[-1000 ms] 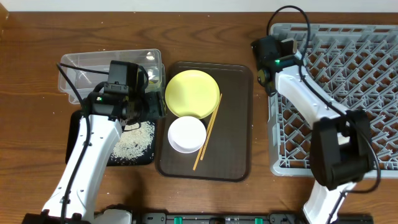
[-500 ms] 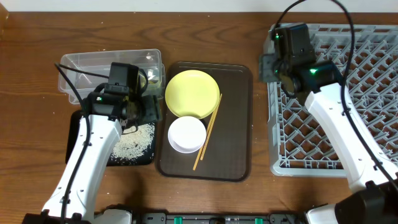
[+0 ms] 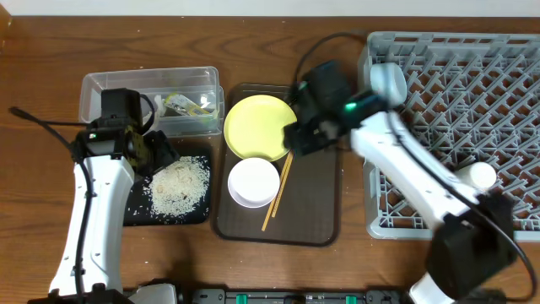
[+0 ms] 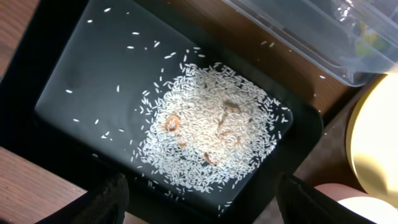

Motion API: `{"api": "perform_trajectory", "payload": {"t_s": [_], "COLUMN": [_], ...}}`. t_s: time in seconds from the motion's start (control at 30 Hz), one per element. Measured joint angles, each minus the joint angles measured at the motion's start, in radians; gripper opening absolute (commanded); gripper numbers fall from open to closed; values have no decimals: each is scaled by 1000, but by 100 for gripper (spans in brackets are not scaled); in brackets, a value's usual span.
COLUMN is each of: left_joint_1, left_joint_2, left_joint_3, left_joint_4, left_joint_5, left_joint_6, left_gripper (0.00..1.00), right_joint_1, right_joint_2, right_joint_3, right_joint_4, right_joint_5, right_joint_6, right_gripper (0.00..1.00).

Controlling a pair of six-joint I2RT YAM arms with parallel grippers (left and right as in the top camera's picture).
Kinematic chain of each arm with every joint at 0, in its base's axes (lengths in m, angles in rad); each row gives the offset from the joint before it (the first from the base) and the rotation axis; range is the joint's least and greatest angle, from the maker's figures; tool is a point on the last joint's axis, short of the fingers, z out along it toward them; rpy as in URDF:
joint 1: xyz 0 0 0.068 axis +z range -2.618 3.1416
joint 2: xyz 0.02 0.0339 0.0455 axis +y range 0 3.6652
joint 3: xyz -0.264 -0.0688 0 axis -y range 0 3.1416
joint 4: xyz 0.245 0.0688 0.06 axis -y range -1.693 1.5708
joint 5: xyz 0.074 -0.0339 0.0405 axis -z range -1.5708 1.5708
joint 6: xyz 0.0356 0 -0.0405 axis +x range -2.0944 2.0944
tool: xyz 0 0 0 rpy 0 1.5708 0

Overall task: Sort waste into correct bins and load items into the dishwasher rack
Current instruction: 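Grasp the white bowl on the brown tray with the right gripper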

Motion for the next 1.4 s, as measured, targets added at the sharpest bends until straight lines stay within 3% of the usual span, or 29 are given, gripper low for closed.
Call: {"api": "perform_trajectory", "payload": {"t_s": [0.1,0.33,0.57,0.67,1.07,1.4], "left_joint_1": [0,0,0,0,0,0], "left_joint_2": [0,0,0,0,0,0], "left_joint_3": [0,0,0,0,0,0], "left_joint_4": [-3,-3,-6,-9,-11,-11], "left_joint_5": [0,0,0,0,0,0], "left_joint_6": [-4,-6,-6,-6,-6,-6], "left_gripper": [78,78,78,78,78,78], "right_joint_1": [45,125,137,137,73,-194], "right_joint_2": [61,175,220,222,185,-196], "right_joint_3": [0,0,-1,-1,-1,23], "right_joint_4": [0,1,10,13,-10,43], "right_joint_5": [-8,-12,5,9,75,420], "right_joint_6": [15,45,76,84,91,91], "right_gripper": [62,42,18,1,1,1]}}
